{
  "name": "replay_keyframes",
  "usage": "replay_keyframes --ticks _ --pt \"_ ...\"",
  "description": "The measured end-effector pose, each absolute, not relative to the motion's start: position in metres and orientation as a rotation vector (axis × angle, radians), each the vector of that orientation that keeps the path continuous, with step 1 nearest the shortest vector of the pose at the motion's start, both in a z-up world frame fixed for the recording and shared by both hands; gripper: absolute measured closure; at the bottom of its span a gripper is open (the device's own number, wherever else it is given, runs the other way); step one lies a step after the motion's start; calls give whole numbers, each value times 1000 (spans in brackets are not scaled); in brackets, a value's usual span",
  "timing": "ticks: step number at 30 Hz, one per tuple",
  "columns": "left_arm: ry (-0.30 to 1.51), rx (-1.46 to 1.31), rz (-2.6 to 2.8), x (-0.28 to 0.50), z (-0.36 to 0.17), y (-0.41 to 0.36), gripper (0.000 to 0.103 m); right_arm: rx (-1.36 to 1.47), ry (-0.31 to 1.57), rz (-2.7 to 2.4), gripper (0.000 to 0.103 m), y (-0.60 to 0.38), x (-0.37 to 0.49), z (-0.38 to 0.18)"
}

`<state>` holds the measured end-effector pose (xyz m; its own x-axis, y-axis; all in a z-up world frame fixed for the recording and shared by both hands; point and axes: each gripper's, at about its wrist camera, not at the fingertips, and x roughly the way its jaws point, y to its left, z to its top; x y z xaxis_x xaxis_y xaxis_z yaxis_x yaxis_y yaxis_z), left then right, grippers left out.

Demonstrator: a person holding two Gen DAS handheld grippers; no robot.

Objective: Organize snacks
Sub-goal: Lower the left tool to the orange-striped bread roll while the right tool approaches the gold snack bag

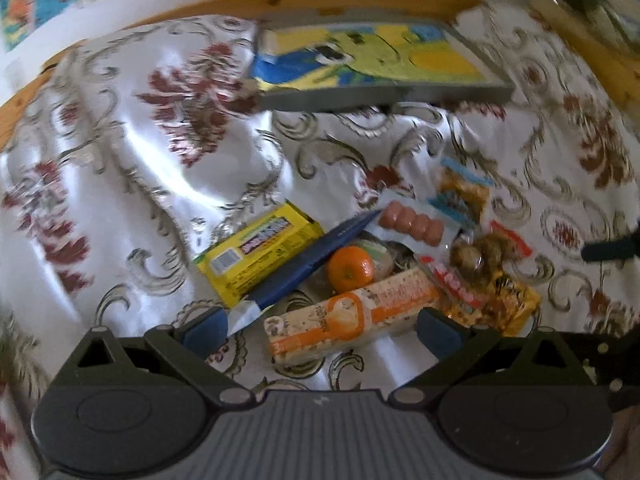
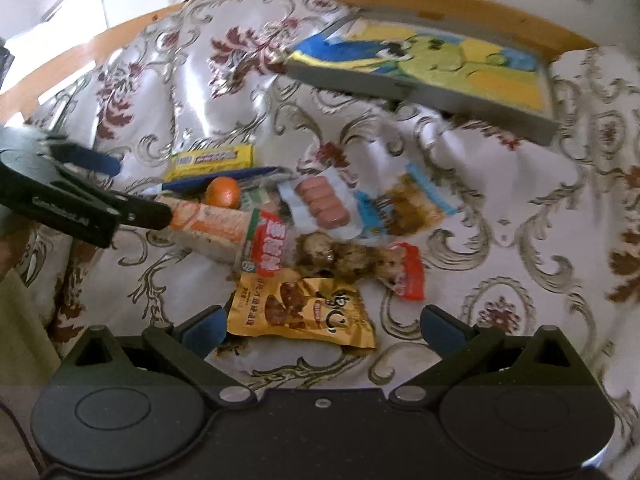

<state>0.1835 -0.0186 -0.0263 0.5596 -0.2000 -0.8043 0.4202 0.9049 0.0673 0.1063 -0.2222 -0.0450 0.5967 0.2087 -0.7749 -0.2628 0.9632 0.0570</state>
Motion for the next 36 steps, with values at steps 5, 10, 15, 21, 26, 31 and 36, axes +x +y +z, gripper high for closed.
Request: replay_keyframes --ticks 5,10,15,21,26,31,36 --pt "951 338 -454 200 -41 -24 0 -65 965 335 1 -222 124 -61" --pt "961 408 -499 209 -56 -30 0 -62 995 347 1 -219 133 -75" --pt "951 491 -547 214 -67 -36 0 -31 1028 359 1 -217 145 -87" --pt "928 555 -576 214 -75 -40 1 29 1059 392 1 -217 155 -94" --pt "929 563 -576 215 -75 -42 4 57 1052 386 1 -217 157 -96" --pt "960 525 -587 214 -71 -39 11 53 1043 373 1 -216 155 -96" --pt "1032 450 -618 213 -70 -36 28 45 1039 360 2 -215 152 -96"
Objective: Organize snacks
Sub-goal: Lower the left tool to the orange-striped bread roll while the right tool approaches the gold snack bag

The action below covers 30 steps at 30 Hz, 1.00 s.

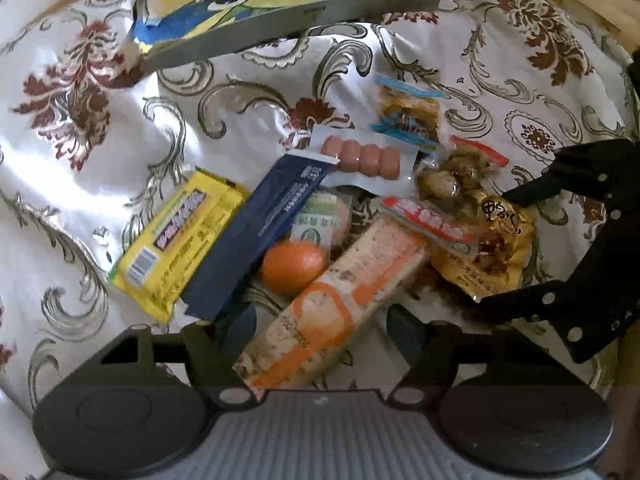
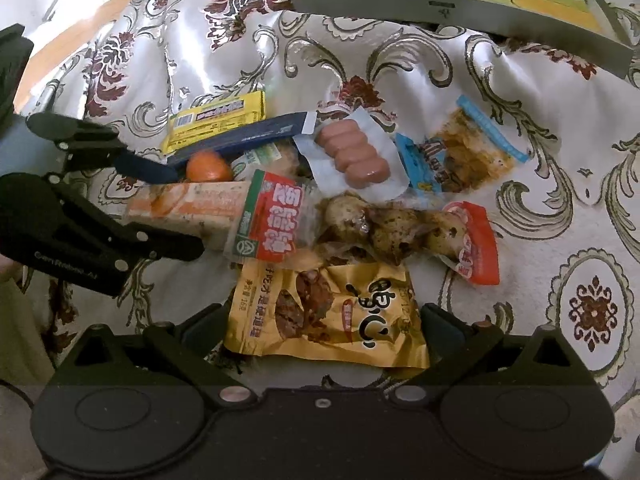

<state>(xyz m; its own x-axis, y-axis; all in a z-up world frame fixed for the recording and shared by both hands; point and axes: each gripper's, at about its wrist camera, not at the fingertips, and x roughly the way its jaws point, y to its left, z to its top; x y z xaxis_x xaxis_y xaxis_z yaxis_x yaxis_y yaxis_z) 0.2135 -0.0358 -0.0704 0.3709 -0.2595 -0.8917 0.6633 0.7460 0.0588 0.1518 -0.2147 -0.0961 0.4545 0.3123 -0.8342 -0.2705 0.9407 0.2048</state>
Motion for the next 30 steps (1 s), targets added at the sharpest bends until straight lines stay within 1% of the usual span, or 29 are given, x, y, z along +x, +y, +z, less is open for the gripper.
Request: replay_keyframes --ticks 5,6,7,8,10,13,15,17,18,21,23,26,30 --pt "1052 436 -634 210 -70 -36 28 41 1039 345 3 -215 148 -94" --pt "1061 415 -641 210 -69 -35 28 41 1039 340 4 -215 148 -93" --pt "1072 388 -646 211 -67 -33 28 42 1038 334 9 -216 147 -92" --pt "1080 363 -649 212 -66 -31 28 39 1035 317 18 -218 146 -90" --pt "1089 328 -653 213 -63 -28 28 36 1026 287 19 -221 145 -88" --pt "1085 352 -649 214 -67 -31 28 61 1043 291 16 -226 147 -90" --pt "1089 378 -646 215 -71 -34 28 64 1054 312 9 -224 147 -91" --pt "1091 397 -641 216 -74 -36 28 55 1063 335 7 -221 146 -91" --pt "1090 402 -633 217 -76 -36 29 46 1066 345 7 -219 146 -91" --pt "1090 410 -612 219 -78 -36 38 36 1074 367 4 -217 146 -91" --pt "1094 396 -602 219 -77 -35 40 31 1078 375 1 -215 146 -92" --pt "1096 389 -581 218 -76 -36 43 7 1081 390 1 -209 146 -94" --pt "1151 296 -549 221 -75 -35 51 -6 1073 391 1 -204 147 -97"
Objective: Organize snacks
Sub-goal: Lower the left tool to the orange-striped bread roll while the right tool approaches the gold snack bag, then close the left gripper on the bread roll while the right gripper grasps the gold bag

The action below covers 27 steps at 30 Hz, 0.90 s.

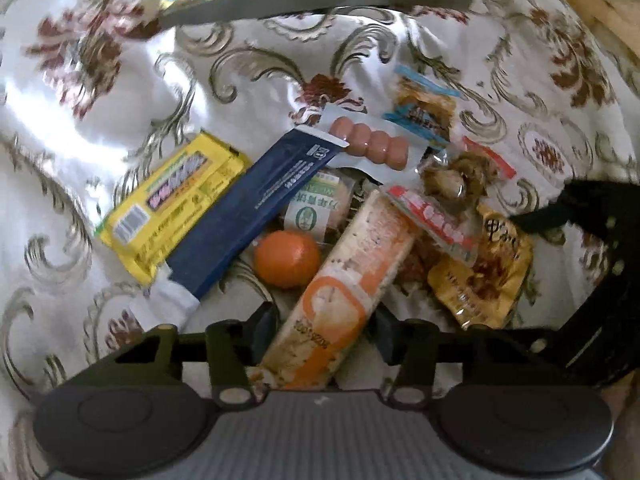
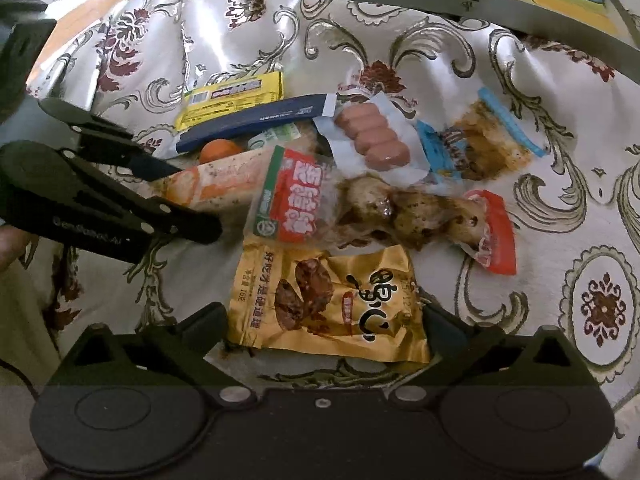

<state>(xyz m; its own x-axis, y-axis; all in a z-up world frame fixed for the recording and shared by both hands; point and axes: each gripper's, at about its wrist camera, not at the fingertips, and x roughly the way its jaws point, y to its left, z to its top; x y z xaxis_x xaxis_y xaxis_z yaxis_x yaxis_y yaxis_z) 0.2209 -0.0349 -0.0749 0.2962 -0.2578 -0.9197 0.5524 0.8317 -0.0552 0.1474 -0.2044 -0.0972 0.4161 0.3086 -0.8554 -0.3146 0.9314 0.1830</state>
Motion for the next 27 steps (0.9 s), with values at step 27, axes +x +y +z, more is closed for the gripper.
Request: replay_keyframes --ticks 27 --pt "1219 -157 -429 177 -71 -18 64 -255 1015 479 8 -205 139 -75"
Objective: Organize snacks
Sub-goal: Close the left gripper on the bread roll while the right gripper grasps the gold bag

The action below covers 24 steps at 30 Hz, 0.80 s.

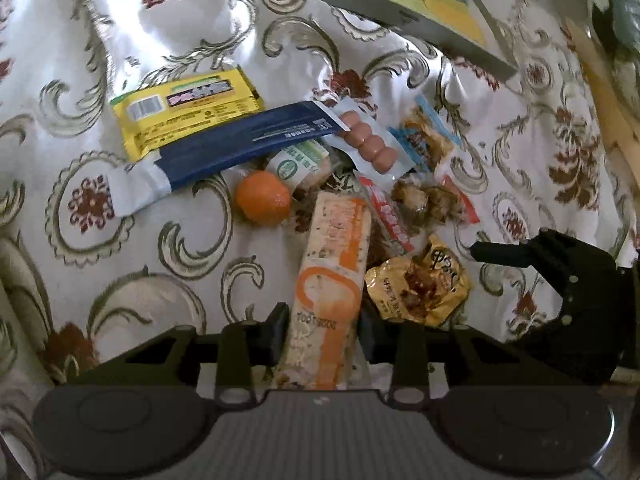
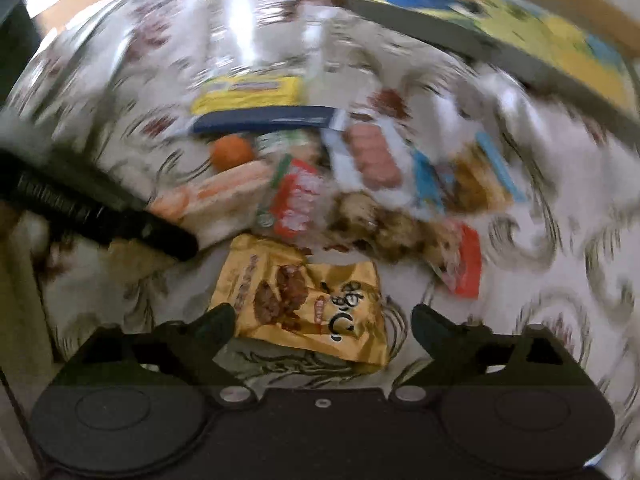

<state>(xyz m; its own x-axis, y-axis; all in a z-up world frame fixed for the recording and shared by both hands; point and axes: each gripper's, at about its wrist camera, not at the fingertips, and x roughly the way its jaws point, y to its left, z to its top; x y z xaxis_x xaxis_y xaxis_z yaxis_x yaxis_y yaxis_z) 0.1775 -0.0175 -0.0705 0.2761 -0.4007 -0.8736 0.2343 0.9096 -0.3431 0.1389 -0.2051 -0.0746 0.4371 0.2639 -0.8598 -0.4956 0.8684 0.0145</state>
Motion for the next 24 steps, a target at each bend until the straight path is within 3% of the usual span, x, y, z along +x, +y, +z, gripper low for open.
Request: replay_keyframes --ticks 12,19,22,24 --pt "1103 -186 -393 155 -61 -21 67 -730 980 857 12 -185 155 -84" --pt "1094 -207 -388 156 -61 -19 67 -752 962 871 15 -175 164 -90" --pt "1097 -206 -387 156 -61 -18 67 -719 949 832 21 -179 156 -92" --pt "1099 -205 -384 156 -62 -19 67 -695 946 808 31 -184 147 -92"
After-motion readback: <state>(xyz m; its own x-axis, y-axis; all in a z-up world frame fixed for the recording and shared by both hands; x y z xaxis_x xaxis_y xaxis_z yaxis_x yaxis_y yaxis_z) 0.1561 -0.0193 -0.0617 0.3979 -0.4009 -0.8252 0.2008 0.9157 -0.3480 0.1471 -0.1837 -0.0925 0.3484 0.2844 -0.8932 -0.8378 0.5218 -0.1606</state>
